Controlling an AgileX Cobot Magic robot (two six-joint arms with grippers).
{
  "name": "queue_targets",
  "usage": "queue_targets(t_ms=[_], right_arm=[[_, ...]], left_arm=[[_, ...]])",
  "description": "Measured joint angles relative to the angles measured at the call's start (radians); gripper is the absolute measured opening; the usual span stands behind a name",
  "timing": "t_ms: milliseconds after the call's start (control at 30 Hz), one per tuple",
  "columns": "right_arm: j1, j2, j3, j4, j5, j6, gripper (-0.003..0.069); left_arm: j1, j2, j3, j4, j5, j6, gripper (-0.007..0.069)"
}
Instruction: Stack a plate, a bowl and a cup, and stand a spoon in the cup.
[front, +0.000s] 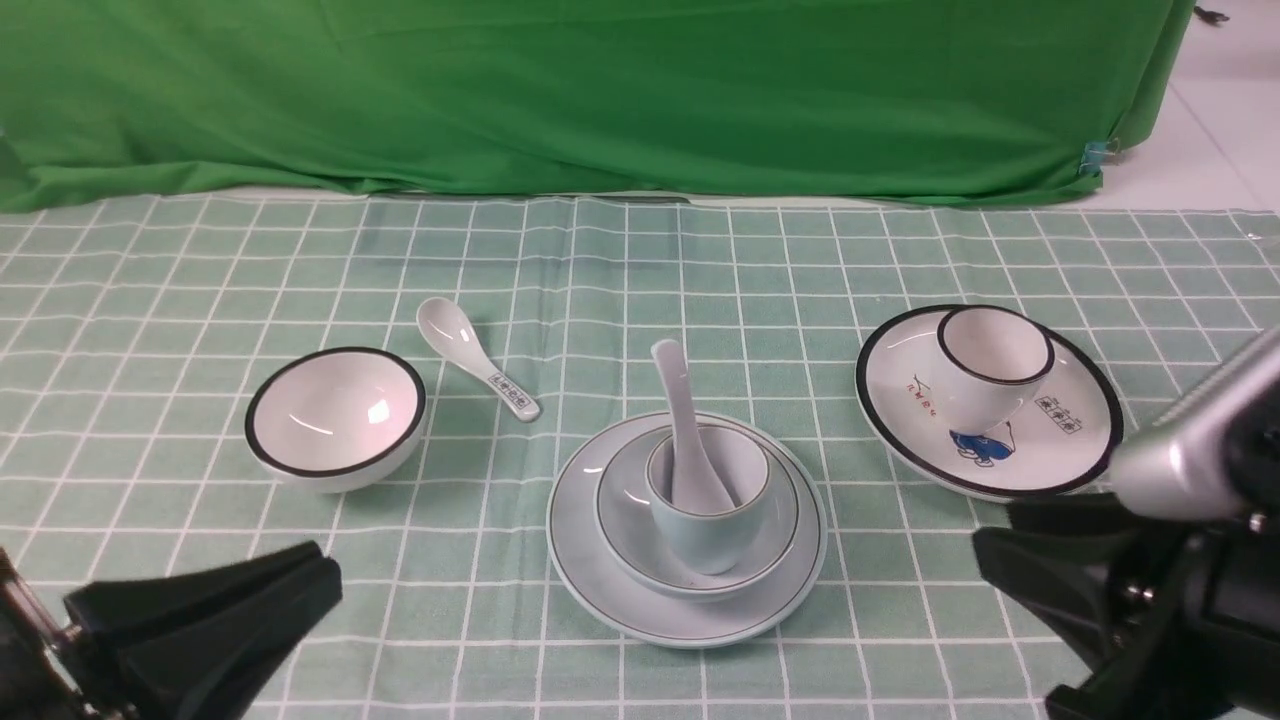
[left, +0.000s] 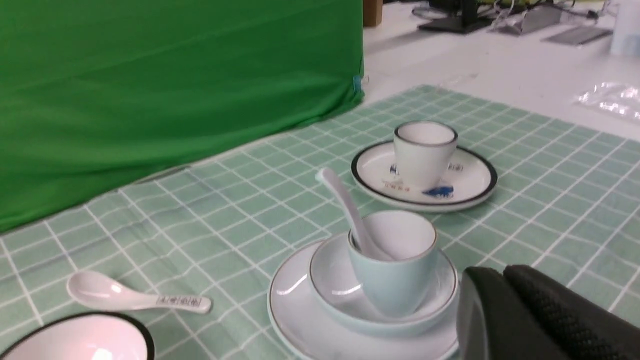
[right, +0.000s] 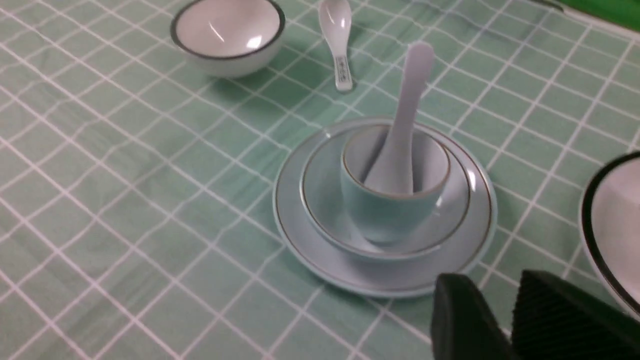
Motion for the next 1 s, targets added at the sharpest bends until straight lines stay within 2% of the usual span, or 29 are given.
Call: queue_targets(t_ms=[333,433,533,600,633,667,733,833,867,933,1000], right_arm=[[0.001,-0.020,0.000,-0.002,0.019,0.003,0.0216],[-0.065,-0.079,0.014,0.034,0.023,-0.013,0.0181],[-0.173,-0.153,0.068,0.095,-0.001,-0.108,0.0082],[-0.236,-0.195,0.109,0.133,-0.019,-0.162,0.0052],[-0.290,-0.241,0.147,0.157,-0.037,-0.209,0.0040],[-0.398,-0.312,0.237,0.224,-0.081,-0.294,0.0021],[-0.524,-0.438,0.355,0.281,-0.134,-0.396,0.0016],[-0.674,-0.599,0.509,0.315,-0.180,-0.459,0.0016],[-0.674,-0.599,0.509,0.315,-0.180,-0.459,0.0016],[-0.772,-0.735,0.600,0.350,-0.185,-0.478,0.0016],[-0.812,-0.798,0.632,0.357,-0.189,-0.483,0.0016]], left_arm=[[0.000,0.000,0.088,0.002,-0.004,0.003,0.0011],[0.000,0.000,0.094,0.002,-0.003,0.003,0.0011],[0.000,0.000,0.095,0.003,-0.002,0.003,0.0013],[0.000,0.000,0.096,0.003,-0.002,0.003,0.0013],[0.000,0.000,0.096,0.003,-0.002,0.003,0.0013],[0.000,0.000,0.096,0.003,-0.002,0.003,0.0013],[0.000,0.000,0.096,0.005,-0.002,0.003,0.0013],[0.000,0.000,0.096,0.006,-0.002,0.003,0.0013],[0.000,0.000,0.096,0.006,-0.002,0.003,0.0013],[0.000,0.000,0.096,0.006,-0.002,0.003,0.0013],[0.000,0.000,0.096,0.006,-0.002,0.003,0.0013]])
